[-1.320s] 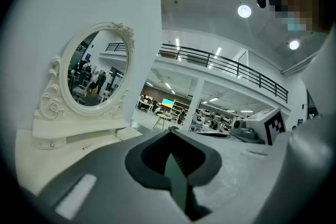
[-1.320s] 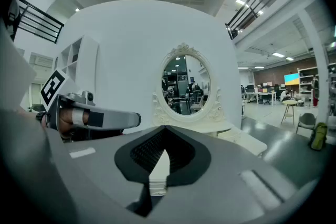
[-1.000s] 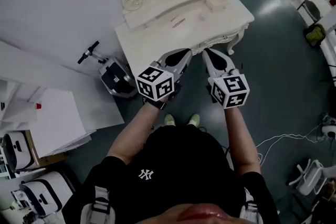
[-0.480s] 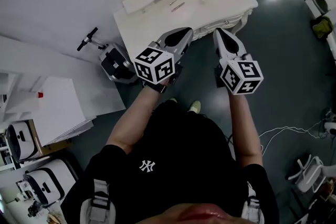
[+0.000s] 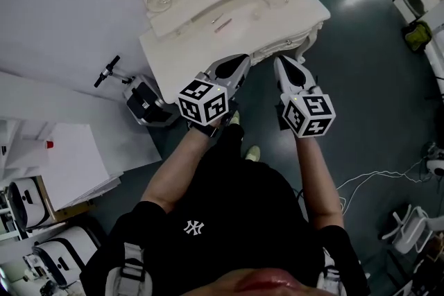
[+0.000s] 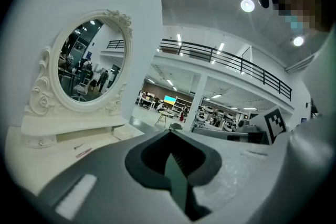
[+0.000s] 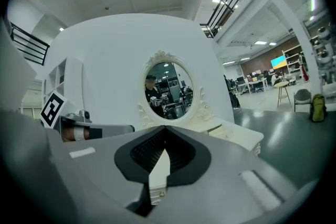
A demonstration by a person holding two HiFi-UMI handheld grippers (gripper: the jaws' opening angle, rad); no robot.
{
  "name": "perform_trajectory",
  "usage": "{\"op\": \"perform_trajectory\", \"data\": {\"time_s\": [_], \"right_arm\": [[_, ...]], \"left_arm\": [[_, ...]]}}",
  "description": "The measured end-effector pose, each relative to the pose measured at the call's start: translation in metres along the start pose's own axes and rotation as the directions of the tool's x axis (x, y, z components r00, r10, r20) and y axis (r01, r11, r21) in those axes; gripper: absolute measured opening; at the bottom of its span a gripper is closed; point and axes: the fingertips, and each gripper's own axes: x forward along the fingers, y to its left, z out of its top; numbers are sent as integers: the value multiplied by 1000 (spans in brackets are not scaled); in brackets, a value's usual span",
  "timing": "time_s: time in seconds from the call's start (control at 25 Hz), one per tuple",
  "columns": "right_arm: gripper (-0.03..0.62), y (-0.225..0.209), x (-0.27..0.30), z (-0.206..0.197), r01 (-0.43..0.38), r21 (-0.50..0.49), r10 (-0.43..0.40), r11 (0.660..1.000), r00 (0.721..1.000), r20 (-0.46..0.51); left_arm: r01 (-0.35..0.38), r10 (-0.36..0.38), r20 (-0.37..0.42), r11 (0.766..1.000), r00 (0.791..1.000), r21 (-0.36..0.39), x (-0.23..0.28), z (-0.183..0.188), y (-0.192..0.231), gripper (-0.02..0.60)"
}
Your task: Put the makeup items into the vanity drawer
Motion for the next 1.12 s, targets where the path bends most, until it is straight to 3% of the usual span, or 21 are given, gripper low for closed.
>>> {"op": "perform_trajectory", "data": {"time_s": [0.28, 0.56, 0.88, 1.12], "right_arm": [[25, -19, 44, 3, 15, -7, -15, 1000, 1000, -27], [25, -39, 117, -3, 39, -29, -42, 999, 995, -92], [28, -68, 193, -16, 125, -17, -126, 992, 980, -152], [58, -87, 225, -39, 182, -15, -181, 983, 960, -213]], "left_arm": [[25, -26, -15, 1000, 1000, -7, 33, 7, 32, 0], [47, -47, -47, 999, 998, -17, 78, 13, 92, 0], [76, -79, -87, 997, 993, -32, 121, 17, 167, 0], [101, -104, -117, 994, 988, -32, 143, 12, 198, 0]]}}
